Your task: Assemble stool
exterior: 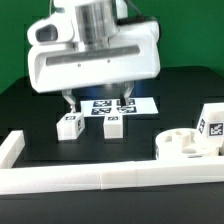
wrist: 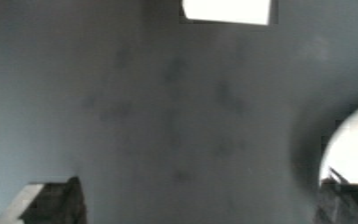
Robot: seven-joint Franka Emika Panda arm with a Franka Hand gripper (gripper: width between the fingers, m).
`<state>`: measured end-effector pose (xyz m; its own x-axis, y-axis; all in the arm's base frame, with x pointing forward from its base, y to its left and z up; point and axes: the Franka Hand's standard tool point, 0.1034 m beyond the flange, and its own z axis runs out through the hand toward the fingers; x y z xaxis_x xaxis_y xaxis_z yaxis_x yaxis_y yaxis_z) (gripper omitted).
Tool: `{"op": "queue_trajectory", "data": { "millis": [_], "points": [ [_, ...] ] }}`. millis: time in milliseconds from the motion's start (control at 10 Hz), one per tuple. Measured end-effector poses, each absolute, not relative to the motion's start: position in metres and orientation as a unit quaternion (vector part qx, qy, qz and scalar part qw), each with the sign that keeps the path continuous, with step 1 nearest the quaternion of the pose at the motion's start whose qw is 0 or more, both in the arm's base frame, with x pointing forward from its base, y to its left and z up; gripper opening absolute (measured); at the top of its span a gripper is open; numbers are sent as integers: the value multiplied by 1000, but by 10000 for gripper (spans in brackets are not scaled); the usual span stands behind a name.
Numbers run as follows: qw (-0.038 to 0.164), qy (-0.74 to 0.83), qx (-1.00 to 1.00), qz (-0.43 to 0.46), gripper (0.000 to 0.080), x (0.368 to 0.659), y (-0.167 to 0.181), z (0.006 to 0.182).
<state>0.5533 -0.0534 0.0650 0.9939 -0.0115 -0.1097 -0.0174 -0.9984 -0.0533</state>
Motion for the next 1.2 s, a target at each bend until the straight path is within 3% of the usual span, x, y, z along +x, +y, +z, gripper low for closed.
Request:
{"op": "queue_trajectory", "data": {
  "millis": [100,200,500,700,900,1000,1200],
  "points": [
    [32,15,-995,94,648,549,-46,55],
    [36,13,-993,108,648,558,-41,57],
    [59,11,-976,211,648,547,-35,56],
    [64,20,-961,268,648,536,-25,55],
    [31,38,-935,351,648,522,-27,35],
    [22,39,-933,356,648,527,-31,33],
    [24,34,-935,353,648,528,-35,34]
  ]
}}
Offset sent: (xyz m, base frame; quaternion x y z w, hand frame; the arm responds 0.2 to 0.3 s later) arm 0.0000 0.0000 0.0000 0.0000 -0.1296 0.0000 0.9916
